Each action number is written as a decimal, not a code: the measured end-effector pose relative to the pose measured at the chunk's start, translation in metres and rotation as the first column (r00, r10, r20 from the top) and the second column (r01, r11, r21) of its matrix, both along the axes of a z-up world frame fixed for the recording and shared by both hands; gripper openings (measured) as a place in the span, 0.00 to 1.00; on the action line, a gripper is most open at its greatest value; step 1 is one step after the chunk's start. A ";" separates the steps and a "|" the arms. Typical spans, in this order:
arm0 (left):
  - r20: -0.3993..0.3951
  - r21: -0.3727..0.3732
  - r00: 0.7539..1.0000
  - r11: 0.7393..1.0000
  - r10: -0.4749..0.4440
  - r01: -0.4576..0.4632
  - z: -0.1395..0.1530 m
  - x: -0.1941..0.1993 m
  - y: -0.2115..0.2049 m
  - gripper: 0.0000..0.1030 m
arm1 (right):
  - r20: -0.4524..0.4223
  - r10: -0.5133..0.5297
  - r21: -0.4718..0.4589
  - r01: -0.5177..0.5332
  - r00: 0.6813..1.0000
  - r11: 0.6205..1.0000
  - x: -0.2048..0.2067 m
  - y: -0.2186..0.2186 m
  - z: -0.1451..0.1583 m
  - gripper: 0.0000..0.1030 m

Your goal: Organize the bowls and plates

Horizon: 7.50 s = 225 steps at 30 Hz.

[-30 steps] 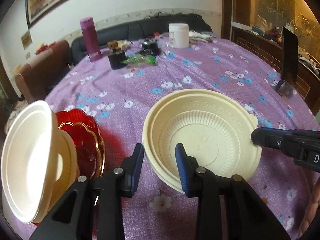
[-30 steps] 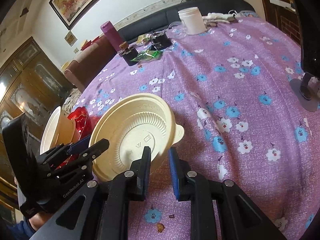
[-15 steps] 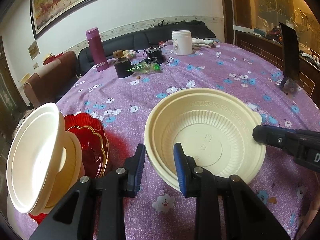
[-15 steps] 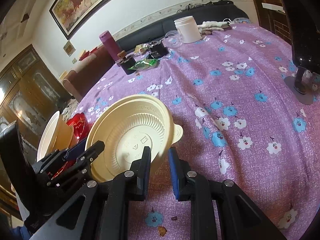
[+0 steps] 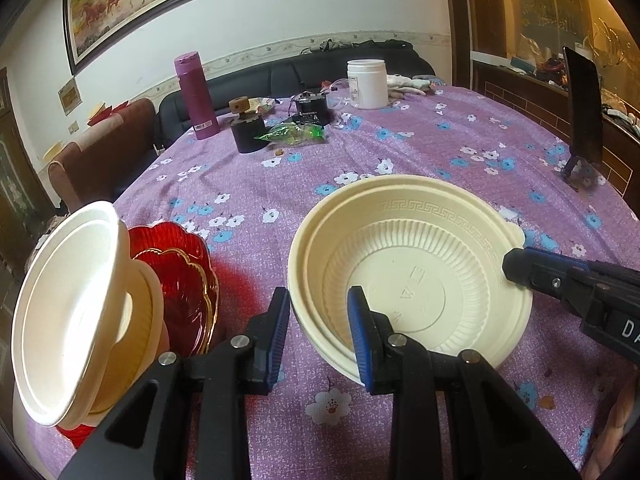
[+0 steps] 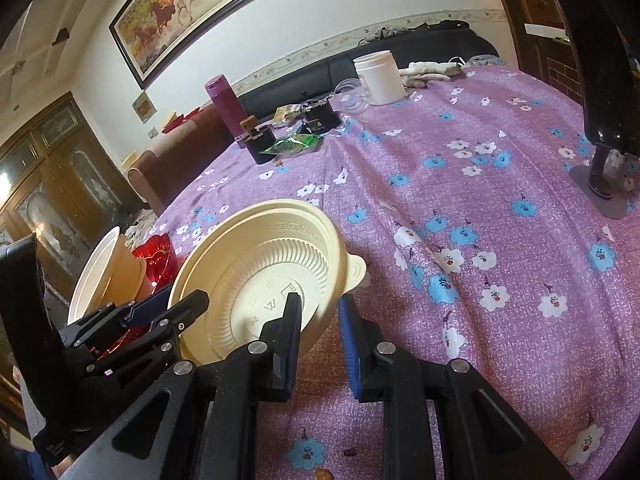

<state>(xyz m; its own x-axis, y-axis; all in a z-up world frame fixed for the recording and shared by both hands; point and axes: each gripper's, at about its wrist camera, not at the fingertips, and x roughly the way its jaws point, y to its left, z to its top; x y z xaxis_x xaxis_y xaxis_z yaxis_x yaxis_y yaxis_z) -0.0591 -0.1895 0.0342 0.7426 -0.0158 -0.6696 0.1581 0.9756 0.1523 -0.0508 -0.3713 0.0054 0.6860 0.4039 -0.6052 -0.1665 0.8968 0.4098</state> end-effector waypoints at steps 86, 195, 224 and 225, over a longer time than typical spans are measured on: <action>0.150 -0.048 0.988 0.999 0.034 -0.027 0.057 -0.043 0.033 0.35 | 0.015 0.089 0.059 -0.090 0.996 0.994 -0.013 0.026 0.057 0.24; 0.110 -0.118 0.931 0.935 0.348 -0.335 0.066 -0.052 0.198 0.40 | -0.113 0.414 0.019 -0.415 0.903 0.910 0.033 0.205 0.070 0.27; -0.055 -0.337 0.929 0.869 0.366 -0.362 0.060 -0.076 0.304 0.50 | -0.143 0.296 0.067 -0.290 0.944 0.955 0.047 0.144 0.047 0.27; -0.079 -0.350 0.941 0.874 0.330 -0.336 0.055 -0.075 0.306 0.50 | -0.148 0.296 0.066 -0.289 0.944 0.955 0.047 0.143 0.045 0.27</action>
<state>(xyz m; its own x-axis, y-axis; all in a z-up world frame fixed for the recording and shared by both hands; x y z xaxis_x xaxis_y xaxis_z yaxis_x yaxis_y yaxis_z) -0.1340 0.1168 0.0894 0.7345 -0.0067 -0.6786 -0.1866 0.9594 -0.2114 -0.0041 -0.2283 0.0501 0.4334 0.6007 -0.6718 -0.3507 0.7991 0.4883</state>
